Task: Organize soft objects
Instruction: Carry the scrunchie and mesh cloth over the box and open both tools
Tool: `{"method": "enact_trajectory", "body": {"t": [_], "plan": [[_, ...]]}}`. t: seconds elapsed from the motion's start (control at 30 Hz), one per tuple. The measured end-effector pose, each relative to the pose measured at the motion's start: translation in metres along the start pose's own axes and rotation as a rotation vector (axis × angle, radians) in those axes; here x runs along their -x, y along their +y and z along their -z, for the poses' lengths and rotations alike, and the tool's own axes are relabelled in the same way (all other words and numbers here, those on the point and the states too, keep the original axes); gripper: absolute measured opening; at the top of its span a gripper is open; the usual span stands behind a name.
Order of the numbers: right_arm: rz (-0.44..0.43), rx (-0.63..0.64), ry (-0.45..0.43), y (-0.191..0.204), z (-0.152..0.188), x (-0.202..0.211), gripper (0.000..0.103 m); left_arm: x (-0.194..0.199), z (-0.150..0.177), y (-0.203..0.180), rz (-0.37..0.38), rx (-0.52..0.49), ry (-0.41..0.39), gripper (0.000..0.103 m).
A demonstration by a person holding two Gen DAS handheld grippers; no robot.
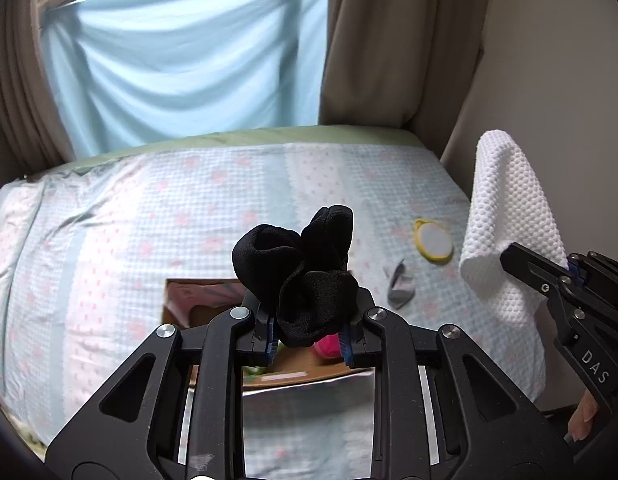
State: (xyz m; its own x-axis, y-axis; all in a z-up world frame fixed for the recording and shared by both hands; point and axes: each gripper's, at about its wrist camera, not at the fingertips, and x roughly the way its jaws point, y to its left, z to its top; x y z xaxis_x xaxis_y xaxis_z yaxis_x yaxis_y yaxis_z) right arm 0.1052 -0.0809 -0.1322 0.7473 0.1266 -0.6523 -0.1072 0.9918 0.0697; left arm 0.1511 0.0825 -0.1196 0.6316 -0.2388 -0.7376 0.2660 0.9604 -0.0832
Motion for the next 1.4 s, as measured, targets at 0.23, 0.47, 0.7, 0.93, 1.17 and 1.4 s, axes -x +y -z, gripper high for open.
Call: {"method": "enact_trajectory", "body": {"t": [0.23,0.47,0.7,0.93,1.17,1.4], "plan": [[0.021,0.01,0.021,0.048,-0.003,-0.012,0.01,-0.005,0.009,0.053,0.0,-0.016,0.036,0.02],[0.002,-0.057,0.193,0.079,0.012,-0.064,0.01,-0.037,0.026,0.103,0.007,-0.05,0.153,0.02],[-0.054,-0.166,0.384,0.09,0.029,-0.13,0.01,-0.083,0.042,0.13,0.024,-0.089,0.286,0.02],[-0.107,-0.253,0.559,0.093,0.034,-0.194,0.01,-0.147,0.056,0.146,0.055,-0.098,0.484,0.02],[-0.113,-0.312,0.713,0.085,0.037,-0.249,0.01,-0.202,0.075,0.149,0.071,-0.097,0.652,0.02],[-0.128,-0.36,0.807,0.081,0.051,-0.279,0.01,-0.221,0.089,0.14,0.083,-0.14,0.71,0.033]]}}
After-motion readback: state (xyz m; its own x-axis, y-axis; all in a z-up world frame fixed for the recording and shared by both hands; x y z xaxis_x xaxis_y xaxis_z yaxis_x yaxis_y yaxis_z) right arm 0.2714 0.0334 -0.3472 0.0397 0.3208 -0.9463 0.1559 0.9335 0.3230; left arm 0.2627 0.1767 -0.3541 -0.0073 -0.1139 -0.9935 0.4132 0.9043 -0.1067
